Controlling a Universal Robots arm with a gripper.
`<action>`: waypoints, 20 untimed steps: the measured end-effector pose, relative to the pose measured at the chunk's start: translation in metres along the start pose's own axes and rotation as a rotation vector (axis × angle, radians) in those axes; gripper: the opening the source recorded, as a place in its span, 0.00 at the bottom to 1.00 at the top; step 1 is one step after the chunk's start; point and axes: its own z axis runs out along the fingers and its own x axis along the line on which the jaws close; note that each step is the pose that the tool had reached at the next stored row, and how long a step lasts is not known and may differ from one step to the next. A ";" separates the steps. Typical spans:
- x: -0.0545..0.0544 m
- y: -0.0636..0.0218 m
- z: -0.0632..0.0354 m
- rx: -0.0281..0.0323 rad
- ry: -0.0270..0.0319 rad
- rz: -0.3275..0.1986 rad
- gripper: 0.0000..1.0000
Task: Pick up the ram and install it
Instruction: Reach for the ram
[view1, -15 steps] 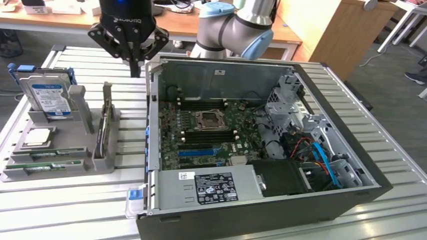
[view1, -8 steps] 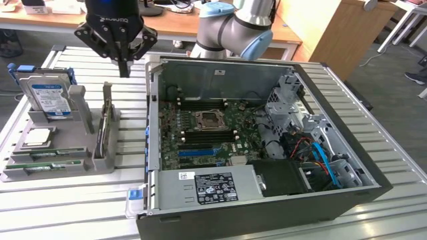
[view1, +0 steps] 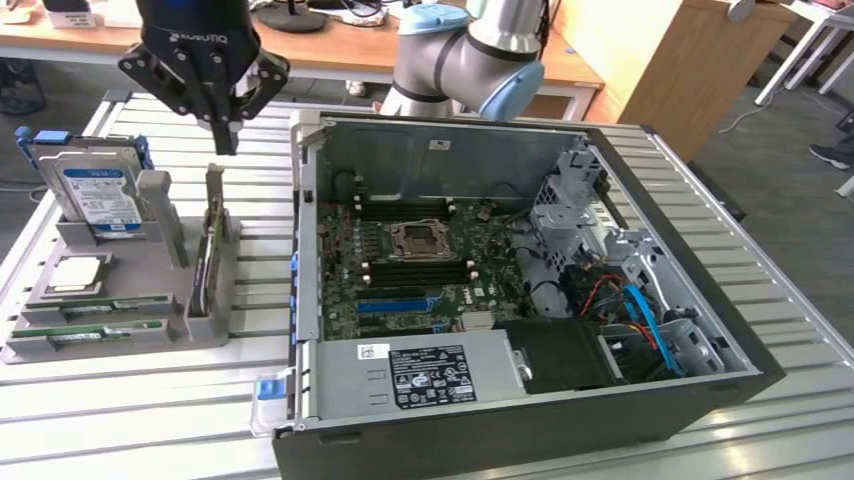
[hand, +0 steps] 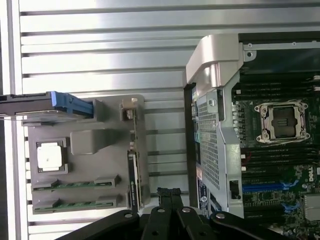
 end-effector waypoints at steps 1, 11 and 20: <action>0.002 -0.0002 0.0000 0.0000 0.0000 0.000 0.10; 0.023 -0.0018 0.0001 0.0000 0.0000 0.000 0.10; 0.043 -0.0033 0.0002 0.0000 0.0000 0.000 0.10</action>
